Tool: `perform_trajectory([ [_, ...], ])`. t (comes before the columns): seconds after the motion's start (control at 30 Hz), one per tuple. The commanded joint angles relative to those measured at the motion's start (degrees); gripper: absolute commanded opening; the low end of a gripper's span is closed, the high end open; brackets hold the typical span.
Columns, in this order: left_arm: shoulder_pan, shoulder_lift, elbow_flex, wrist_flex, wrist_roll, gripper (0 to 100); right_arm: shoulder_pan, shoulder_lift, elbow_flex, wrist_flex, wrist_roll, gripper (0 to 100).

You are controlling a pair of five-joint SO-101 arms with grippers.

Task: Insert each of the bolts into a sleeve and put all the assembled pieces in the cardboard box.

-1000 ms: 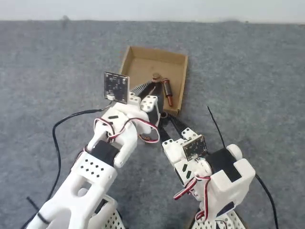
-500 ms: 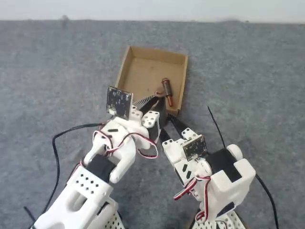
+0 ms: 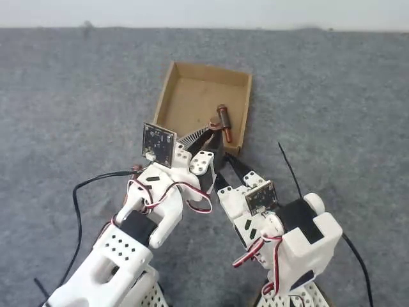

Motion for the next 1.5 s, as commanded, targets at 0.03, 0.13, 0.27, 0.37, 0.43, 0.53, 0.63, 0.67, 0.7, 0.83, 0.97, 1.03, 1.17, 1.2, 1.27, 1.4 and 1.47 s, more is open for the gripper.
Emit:
perform_trajectory([
  [0.03, 0.09, -2.37, -0.4, -5.54, -0.53, 1, -0.48, -0.31, 1.23, -0.4, 0.62, 0.6],
  [0.13, -0.09, -2.46, 0.31, -5.8, -0.62, 1, -0.48, -0.31, 1.23, -0.4, 0.62, 0.6],
  [0.27, -0.09, -2.11, 0.31, -5.8, -0.62, 1, -0.48, -0.31, 1.23, -0.4, 0.62, 0.6],
  [0.37, 0.0, -2.11, 1.27, -5.8, -3.16, 1, -0.48, -0.31, 1.23, -0.4, 0.62, 0.6],
  [0.43, 0.18, -2.11, 2.07, -5.8, -5.01, 1, -0.48, -0.31, 1.23, -0.4, 0.62, 0.6],
  [0.53, 0.35, -2.11, 2.59, -5.89, -5.36, 1, -0.48, -0.31, 1.23, -0.4, 0.62, 0.6],
  [0.63, 0.18, -2.11, 2.68, -5.89, -5.45, 1, -0.48, -0.31, 1.23, -0.4, 0.62, 0.6],
  [0.67, 0.18, -2.02, 2.77, -5.89, -5.45, 1, -0.48, -0.31, 1.23, -0.4, 0.62, 0.6],
  [0.7, 0.26, -2.02, 2.77, -5.89, -5.45, 1, -0.48, -0.31, 1.23, -0.4, 0.62, 0.6],
  [0.83, 0.44, -2.02, 3.21, -5.98, -5.36, 1, -0.48, -0.31, 1.23, -0.4, 0.62, 0.6],
  [0.97, 0.35, -2.02, 6.37, -12.92, -5.45, 1, -0.48, -0.31, 1.32, -0.4, 0.62, 0.6],
  [1.03, 0.35, -2.02, 8.4, -17.14, -5.45, 1, -0.48, -0.4, 1.32, -0.4, 0.62, 0.6],
  [1.17, 0.35, -2.02, 9.19, -18.73, -5.45, 1, -0.4, -0.48, 1.32, -0.4, 0.62, 0.6],
  [1.2, 0.35, -2.02, 9.27, -18.73, -5.45, 1, -0.4, -0.48, 1.32, -0.4, 0.62, 0.6],
  [1.27, 0.26, -2.02, 9.36, -18.73, -5.45, 1, -0.4, -0.57, 1.32, -0.4, 0.62, 0.6],
  [1.4, 0.18, -2.02, 9.63, -18.64, -5.45, 1, -0.31, -0.75, 1.41, -0.48, 0.62, 0.6],
  [1.47, 0.18, -2.02, 9.54, -17.14, -5.45, 1, -0.22, -0.75, 1.41, -0.48, 0.62, 0.6],
])
